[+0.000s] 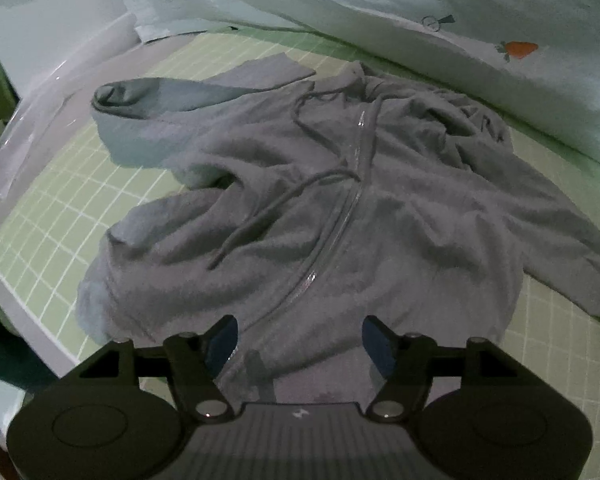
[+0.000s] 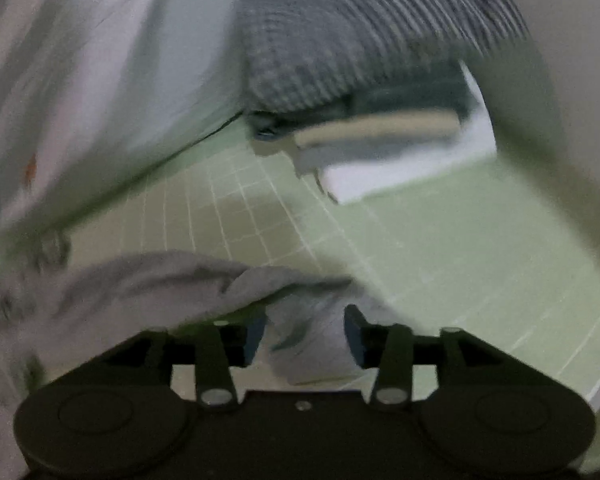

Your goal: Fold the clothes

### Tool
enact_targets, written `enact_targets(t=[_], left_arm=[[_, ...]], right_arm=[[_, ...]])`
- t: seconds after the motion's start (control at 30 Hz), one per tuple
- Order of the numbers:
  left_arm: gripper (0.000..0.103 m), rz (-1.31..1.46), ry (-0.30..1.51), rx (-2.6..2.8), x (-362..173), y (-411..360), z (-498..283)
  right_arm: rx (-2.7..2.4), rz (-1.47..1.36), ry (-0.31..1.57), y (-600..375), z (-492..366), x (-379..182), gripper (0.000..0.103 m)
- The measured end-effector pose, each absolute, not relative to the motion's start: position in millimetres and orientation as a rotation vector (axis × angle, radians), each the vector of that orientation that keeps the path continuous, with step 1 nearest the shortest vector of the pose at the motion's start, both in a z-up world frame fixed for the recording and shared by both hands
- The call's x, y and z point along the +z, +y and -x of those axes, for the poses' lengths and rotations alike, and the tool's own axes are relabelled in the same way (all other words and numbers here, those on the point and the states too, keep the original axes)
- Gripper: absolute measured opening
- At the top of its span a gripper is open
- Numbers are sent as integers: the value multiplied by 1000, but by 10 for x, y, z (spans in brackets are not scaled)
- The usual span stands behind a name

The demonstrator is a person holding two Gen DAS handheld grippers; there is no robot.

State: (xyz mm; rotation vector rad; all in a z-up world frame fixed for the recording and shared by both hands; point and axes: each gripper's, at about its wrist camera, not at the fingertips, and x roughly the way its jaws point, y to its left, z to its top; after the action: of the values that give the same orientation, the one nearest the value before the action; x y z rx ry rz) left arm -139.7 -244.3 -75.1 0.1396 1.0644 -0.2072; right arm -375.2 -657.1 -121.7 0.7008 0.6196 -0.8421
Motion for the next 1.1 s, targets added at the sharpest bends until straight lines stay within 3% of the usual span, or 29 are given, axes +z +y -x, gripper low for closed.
enact_targets(t=[0.23, 0.37, 0.4, 0.43, 0.5, 0.57, 0.77, 0.87, 0.97, 1.0, 1.03, 1.1], left_arm=[[70, -157, 1075, -194, -752, -2552, 1480], [70, -163, 1066, -192, -721, -2586, 1515], [70, -163, 1065, -189, -719, -2599, 1520], [70, -163, 1064, -188, -718, -2604, 1524], [70, -161, 1063, -184, -716, -2594, 1525], [70, -157, 1062, -180, -712, -2586, 1522], [70, -142, 1064, -163, -711, -2538, 1501], [70, -133, 1072, -161, -730, -2523, 1481], [71, -141, 1072, -168, -731, -2546, 1470], [71, -146, 1071, -172, -730, -2560, 1468], [72, -154, 1073, -180, -735, -2578, 1471], [72, -169, 1076, -196, -745, -2612, 1479]], right_arm=[[-845, -1102, 423, -6874, 3644, -1546, 54], [-957, -1211, 414, -7117, 3550, -1726, 52], [-979, -1230, 423, -7162, 3535, -1767, 41], [-990, -1235, 434, -7194, 3500, -1794, 24], [-973, -1208, 444, -7238, 3454, -1789, 4], [-934, -1130, 403, -7224, 3458, -1634, 3], [-838, -784, 233, -6796, 3689, -945, 3], [-891, -829, 351, -6694, 3756, -1247, 4], [-944, -956, 472, -6665, 3852, -1635, 12], [-956, -1004, 485, -6659, 3902, -1741, 19], [-968, -1023, 493, -6650, 3943, -1805, 33], [-991, -1002, 485, -6638, 3989, -1817, 44]])
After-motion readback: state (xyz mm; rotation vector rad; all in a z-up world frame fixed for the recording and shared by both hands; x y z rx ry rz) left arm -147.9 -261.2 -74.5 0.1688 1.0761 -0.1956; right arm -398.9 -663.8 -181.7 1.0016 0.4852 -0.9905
